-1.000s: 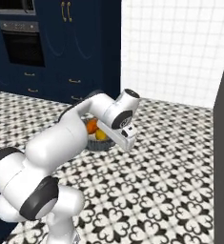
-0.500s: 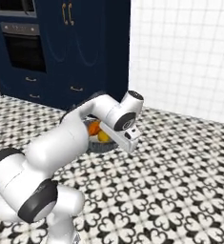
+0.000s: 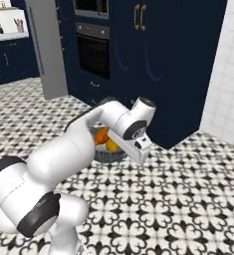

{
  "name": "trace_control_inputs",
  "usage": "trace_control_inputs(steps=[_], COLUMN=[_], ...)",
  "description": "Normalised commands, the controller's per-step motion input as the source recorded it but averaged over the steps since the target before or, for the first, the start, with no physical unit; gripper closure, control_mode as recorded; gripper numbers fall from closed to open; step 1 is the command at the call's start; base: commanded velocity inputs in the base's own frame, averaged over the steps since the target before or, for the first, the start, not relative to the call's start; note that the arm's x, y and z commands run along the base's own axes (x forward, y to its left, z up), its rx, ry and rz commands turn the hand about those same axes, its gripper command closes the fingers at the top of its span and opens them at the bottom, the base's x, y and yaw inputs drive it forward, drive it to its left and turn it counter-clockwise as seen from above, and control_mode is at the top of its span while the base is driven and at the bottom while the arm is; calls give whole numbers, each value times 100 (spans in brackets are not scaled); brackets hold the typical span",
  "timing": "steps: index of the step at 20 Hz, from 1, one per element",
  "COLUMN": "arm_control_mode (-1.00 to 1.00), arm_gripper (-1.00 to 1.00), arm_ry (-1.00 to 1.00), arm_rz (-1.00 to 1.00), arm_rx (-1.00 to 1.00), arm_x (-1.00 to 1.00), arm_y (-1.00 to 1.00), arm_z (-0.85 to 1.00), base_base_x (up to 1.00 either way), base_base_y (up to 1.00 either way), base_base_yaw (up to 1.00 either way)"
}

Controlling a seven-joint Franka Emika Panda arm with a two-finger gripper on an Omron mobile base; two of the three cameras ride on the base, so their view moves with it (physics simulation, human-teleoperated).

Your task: Pick the chicken drumstick and lemon from their plates and place them in the bowl. Then put the bowl in the fridge.

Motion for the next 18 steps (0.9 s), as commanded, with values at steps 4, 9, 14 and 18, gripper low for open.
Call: trace_control_inputs(steps=[4,9,14,18], arm_control_mode=[100,100,100,100], arm_gripper=[100,100,100,100], arm_ry=[0,0,0,0], arm_rz=[0,0,0,0], arm_rx=[0,0,0,0], arm_x=[0,0,0,0], arm_y=[0,0,0,0], arm_z=[0,0,0,0], base_base_x=[100,100,100,100], base_base_y=[0,-1,-4,-12], base_base_yaw=[66,65,65,59])
